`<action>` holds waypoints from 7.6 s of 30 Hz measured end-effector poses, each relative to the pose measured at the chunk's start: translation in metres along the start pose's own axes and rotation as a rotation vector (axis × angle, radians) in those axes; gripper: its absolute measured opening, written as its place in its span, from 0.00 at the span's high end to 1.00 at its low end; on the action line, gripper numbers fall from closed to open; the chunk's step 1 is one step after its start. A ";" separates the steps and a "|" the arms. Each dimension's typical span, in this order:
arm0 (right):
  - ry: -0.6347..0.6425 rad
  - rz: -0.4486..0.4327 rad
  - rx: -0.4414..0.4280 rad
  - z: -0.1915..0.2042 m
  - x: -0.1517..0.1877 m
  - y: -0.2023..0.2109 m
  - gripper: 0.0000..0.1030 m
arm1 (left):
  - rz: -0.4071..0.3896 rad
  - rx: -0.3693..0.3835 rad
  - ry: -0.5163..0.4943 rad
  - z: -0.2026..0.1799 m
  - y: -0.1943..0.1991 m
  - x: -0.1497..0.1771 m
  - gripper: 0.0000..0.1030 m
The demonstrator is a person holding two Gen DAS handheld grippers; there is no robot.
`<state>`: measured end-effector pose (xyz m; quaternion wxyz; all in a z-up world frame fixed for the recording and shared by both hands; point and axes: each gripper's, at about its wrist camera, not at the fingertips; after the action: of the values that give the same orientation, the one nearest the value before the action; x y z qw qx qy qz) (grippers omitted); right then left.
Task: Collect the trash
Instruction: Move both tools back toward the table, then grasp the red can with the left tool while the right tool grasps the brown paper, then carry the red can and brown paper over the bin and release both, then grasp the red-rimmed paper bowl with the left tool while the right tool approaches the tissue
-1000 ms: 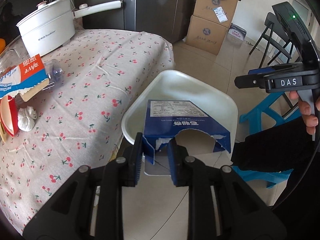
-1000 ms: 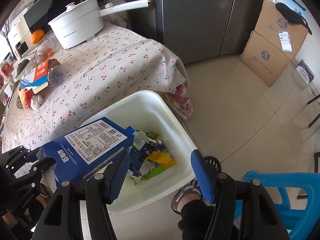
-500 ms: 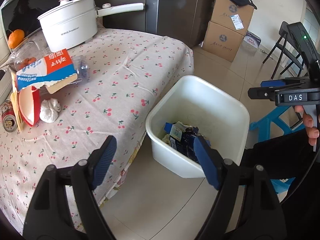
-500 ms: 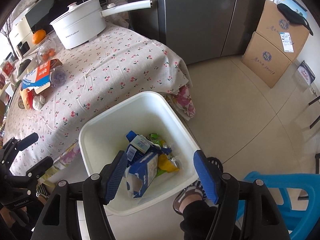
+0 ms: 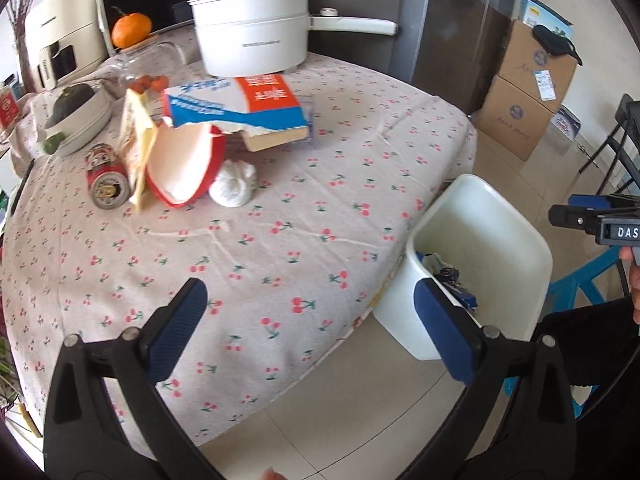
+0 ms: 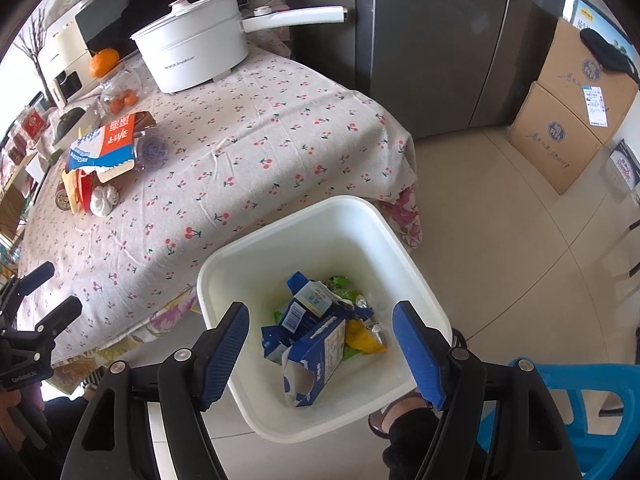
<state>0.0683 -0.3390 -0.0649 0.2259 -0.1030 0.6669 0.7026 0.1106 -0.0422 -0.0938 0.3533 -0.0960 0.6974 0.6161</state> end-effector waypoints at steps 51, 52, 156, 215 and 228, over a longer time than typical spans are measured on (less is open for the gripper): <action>0.286 -0.055 -0.129 0.222 -0.131 -0.052 0.16 | 0.024 -0.067 0.421 0.213 -0.045 -0.051 0.44; 0.290 -0.060 -0.130 0.233 -0.136 -0.052 0.16 | 0.013 -0.073 0.405 0.212 -0.037 -0.048 0.44; -0.119 -0.021 0.117 -0.065 -0.005 0.004 0.55 | 0.084 0.436 -0.218 -0.156 -0.072 -0.017 0.47; 0.029 -0.007 -0.061 0.110 -0.062 -0.053 0.27 | -0.136 0.033 0.219 0.092 -0.027 -0.067 0.87; 0.231 -0.022 -0.230 0.231 -0.079 -0.100 0.27 | -0.212 0.081 0.236 0.135 0.053 -0.027 0.87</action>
<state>0.2191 -0.1255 -0.0978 0.1419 -0.2157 0.6024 0.7553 0.1505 0.0870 -0.0342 0.3355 -0.2263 0.7442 0.5313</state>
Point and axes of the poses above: each gripper's, at about its wrist camera, not at the fingertips, and y roughly against the way its jaws point, z to its left, x to its underside, and after that the axes turned 3 degrees about -x, right-handed
